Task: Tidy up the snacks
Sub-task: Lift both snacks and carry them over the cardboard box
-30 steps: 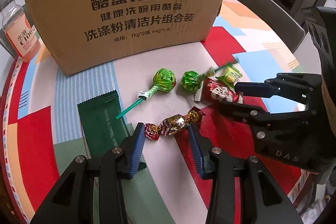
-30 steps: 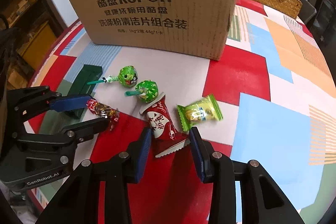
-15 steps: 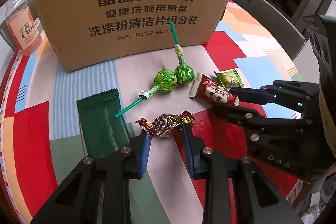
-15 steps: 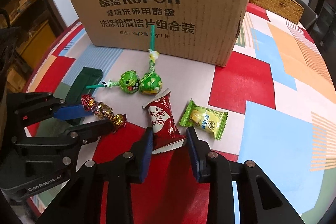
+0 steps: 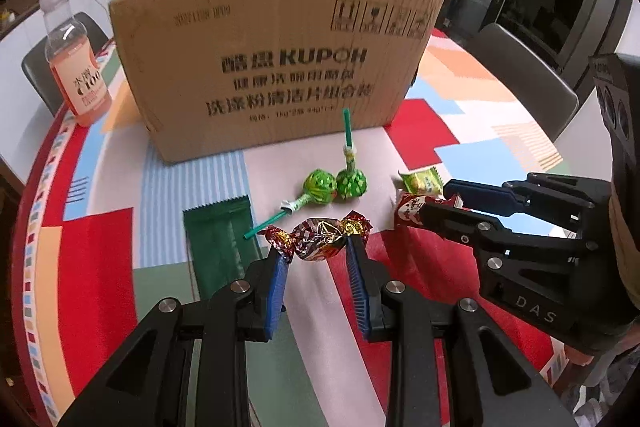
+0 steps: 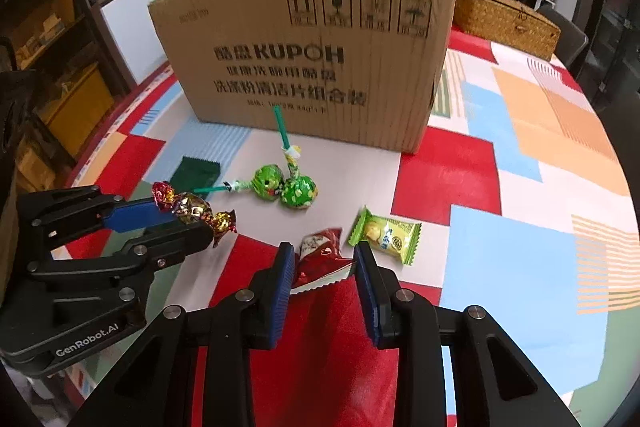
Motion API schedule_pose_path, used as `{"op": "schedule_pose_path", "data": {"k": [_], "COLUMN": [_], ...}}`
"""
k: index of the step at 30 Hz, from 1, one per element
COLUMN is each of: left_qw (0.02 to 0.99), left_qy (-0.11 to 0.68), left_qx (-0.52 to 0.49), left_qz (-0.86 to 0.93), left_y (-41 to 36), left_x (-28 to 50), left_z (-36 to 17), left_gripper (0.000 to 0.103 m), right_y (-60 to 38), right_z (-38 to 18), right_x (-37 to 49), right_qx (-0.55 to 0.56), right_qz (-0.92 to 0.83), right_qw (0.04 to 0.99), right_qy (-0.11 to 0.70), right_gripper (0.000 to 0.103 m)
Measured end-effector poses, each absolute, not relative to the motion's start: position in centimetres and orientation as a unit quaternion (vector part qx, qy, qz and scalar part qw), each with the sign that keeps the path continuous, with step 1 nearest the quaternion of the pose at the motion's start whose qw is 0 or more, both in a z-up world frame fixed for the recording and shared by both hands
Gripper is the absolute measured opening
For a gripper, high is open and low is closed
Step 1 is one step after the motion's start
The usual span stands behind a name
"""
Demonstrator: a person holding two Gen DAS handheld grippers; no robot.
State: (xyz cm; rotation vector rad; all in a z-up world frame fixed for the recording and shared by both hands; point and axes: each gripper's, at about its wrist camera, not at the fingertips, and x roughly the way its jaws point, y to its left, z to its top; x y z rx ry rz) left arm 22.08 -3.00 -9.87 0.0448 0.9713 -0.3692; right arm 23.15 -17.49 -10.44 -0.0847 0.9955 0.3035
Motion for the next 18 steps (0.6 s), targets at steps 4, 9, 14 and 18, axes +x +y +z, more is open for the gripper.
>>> {"op": "schedule_pose_path", "data": {"k": [4,9,14,18], "left_qw": [0.874,0.879,0.886,0.895], "left_qy": [0.452,0.444,0.430,0.411], "left_qx": [0.025,0.024,0.021,0.018], "left_qz": [-0.175,-0.174,-0.174,-0.172], "left_y": [-3.0,-3.2,-3.2,-3.0], "left_x": [21.6,21.3,21.0,21.1], "left_z": [-9.0,-8.2,-7.0,-5.3], "left_gripper": [0.029,0.029,0.029,0.029], "right_y": [-17.5,-17.6,-17.8,-17.8], "right_z": [-9.8,-9.7,-8.6,-6.6], "right_x": [22.8,22.6,22.0,21.6], "right_qx": [-0.042,-0.040,-0.040,-0.041], "right_qz": [0.142,0.143,0.143,0.142], "right_qw": [0.872,0.873,0.881,0.892], "right_qy": [0.467,0.465,0.450,0.426], "right_gripper": [0.026,0.026,0.026,0.026]}}
